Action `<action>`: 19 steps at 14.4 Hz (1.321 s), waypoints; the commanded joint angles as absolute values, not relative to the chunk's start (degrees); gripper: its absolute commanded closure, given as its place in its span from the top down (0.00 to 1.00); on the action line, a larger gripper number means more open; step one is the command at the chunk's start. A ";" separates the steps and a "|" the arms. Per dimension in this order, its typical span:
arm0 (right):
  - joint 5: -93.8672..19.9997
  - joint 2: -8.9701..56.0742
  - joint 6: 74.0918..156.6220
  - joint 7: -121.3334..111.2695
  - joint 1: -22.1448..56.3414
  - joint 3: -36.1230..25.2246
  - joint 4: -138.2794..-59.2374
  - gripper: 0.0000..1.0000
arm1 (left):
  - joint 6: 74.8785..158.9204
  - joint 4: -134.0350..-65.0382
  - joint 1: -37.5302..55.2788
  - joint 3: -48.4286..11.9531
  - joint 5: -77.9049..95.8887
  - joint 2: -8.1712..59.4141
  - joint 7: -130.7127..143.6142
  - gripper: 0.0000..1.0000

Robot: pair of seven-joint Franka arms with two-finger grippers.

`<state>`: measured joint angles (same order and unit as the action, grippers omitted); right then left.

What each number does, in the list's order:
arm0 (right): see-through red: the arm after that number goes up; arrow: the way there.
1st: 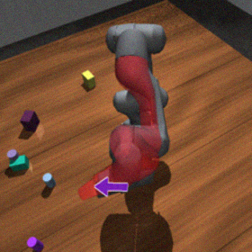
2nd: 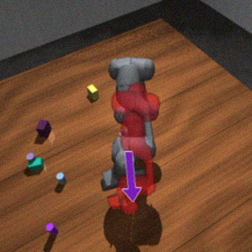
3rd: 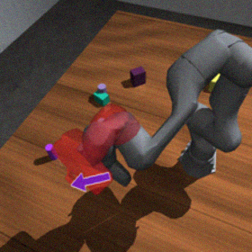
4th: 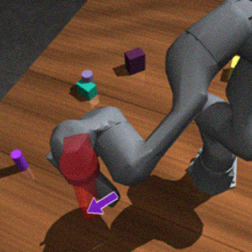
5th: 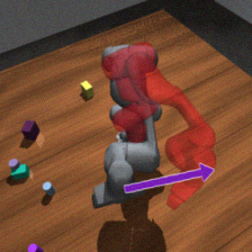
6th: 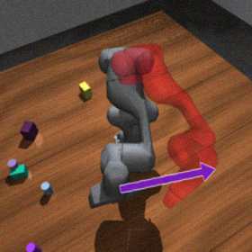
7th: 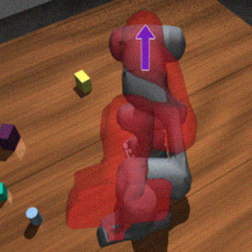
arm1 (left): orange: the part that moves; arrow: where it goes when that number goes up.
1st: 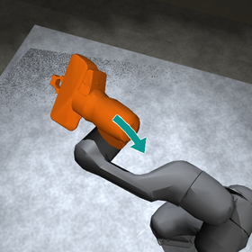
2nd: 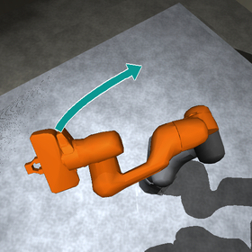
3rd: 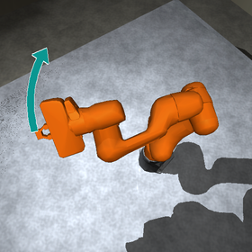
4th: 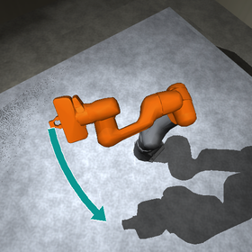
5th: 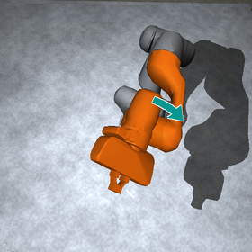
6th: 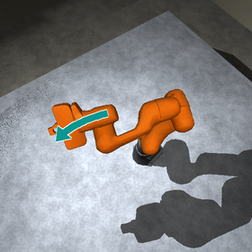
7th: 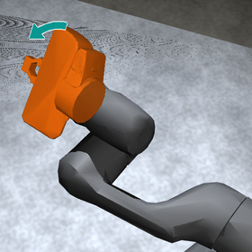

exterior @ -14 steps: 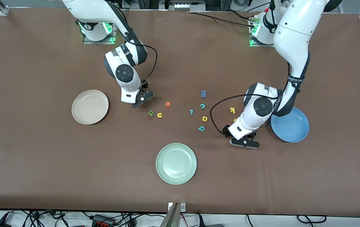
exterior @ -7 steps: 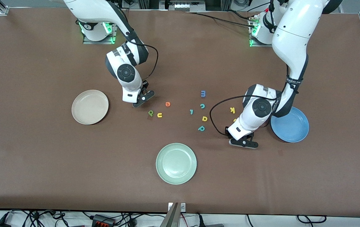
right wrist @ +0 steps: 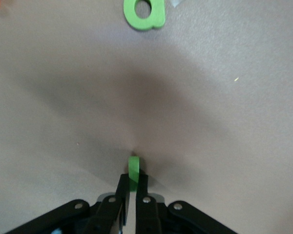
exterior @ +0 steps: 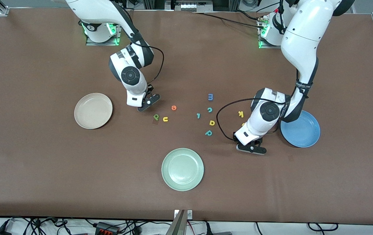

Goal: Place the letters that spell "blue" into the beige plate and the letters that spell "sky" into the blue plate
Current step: 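Carry the y to the blue plate while the right gripper carries the stick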

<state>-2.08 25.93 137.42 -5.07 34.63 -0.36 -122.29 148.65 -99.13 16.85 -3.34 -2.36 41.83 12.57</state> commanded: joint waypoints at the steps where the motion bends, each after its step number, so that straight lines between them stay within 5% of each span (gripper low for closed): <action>1: -2.64 24.88 136.85 -5.36 34.11 -1.23 -121.47 0.01 | 149.06 -97.47 17.49 -2.64 -3.52 42.98 12.30 0.23; 4: -2.64 23.12 134.57 -5.63 28.32 -1.14 -119.98 0.01 | 148.89 -97.30 16.97 -2.64 -3.52 42.54 12.30 0.07; 7: -2.64 21.53 128.78 -5.10 24.01 -2.28 -116.82 0.01 | 145.83 -97.30 16.44 -2.20 -3.52 40.26 12.39 0.06; 15: -2.37 22.93 119.53 -4.57 13.19 -3.34 -114.69 0.02 | 117.80 -95.62 11.18 1.05 -7.81 30.33 7.32 0.04; 18: -2.29 26.01 120.50 -4.92 10.82 -3.34 -114.70 0.03 | 118.03 -98.51 2.57 0.27 -7.82 30.23 -3.49 0.04; 19: -2.37 26.28 120.67 -4.92 10.46 -3.34 -114.78 0.13 | 120.39 -101.14 1.24 0.00 -7.82 30.23 -3.86 0.04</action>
<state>-2.08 25.28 120.35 -5.12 12.07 -4.04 -114.84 117.67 -96.52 4.99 1.32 -7.04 31.05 -0.31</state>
